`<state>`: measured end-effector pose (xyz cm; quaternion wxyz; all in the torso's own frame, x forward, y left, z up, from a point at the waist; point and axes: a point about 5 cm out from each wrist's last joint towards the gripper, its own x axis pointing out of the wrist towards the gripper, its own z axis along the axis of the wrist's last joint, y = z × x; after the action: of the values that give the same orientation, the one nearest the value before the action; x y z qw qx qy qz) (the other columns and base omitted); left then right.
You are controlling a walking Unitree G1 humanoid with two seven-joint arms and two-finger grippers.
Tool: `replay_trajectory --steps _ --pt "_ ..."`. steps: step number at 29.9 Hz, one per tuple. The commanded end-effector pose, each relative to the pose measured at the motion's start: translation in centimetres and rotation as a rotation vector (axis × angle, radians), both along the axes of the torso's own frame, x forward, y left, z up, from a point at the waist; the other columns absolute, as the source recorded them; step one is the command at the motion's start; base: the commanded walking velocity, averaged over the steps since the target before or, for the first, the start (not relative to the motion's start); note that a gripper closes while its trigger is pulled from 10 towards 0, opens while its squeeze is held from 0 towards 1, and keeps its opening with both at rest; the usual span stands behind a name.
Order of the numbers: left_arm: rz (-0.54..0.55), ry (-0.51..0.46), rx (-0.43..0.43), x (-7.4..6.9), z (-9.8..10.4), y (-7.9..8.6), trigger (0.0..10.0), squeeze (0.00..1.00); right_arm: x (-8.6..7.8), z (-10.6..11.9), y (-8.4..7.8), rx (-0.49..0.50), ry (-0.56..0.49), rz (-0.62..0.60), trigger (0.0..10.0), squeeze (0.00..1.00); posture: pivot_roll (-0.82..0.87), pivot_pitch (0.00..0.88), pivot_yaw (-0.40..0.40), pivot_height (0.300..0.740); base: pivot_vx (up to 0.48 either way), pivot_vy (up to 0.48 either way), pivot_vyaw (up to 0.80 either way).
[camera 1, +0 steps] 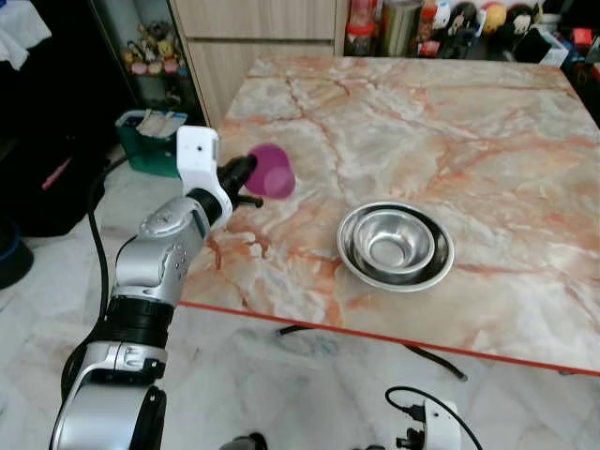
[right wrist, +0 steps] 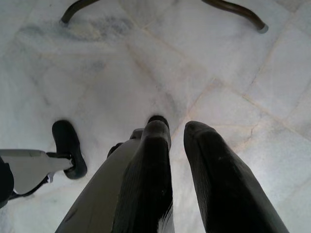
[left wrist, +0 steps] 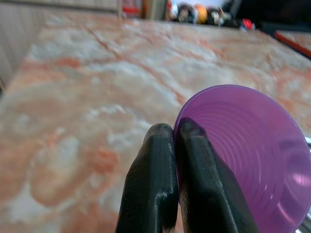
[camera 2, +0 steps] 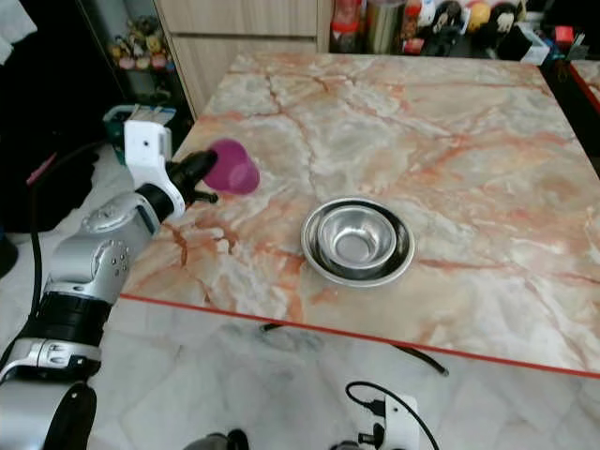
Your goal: Setting the table
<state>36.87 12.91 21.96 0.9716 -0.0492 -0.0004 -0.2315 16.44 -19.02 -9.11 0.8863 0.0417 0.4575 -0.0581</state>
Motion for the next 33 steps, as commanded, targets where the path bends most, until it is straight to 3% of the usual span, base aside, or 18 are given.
replay_trajectory --steps 1,7,13,15,33 --pt "-0.013 0.021 0.027 0.1 0.0 -0.4 10.0 0.0 -0.3 -0.2 0.2 0.005 0.017 0.009 10.0 0.0 0.03 0.157 0.037 0.74 0.0 0.0 0.0" --pt "-0.049 0.136 0.153 1.0 -1.3 -1.8 10.0 0.0 -0.3 -0.2 0.2 0.005 0.021 0.008 10.0 0.0 0.03 0.156 0.039 0.74 0.0 0.0 0.0" --pt "-0.03 0.163 0.194 1.6 -1.4 -2.0 10.0 0.0 -0.3 -0.2 0.2 0.007 0.021 0.007 10.0 0.0 0.02 0.155 0.041 0.74 0.0 0.0 0.0" --pt "-0.063 0.22 0.254 2.3 -1.1 -2.6 10.0 0.0 -0.4 -0.2 0.2 0.008 0.021 0.003 10.0 0.0 0.03 0.156 0.043 0.74 0.0 0.0 0.0" --pt "-0.181 0.26 0.267 2.6 0.6 -2.3 10.0 0.0 -0.4 -0.3 0.3 0.012 0.023 -0.006 10.0 0.0 0.05 0.157 0.055 0.74 0.0 0.0 0.0"
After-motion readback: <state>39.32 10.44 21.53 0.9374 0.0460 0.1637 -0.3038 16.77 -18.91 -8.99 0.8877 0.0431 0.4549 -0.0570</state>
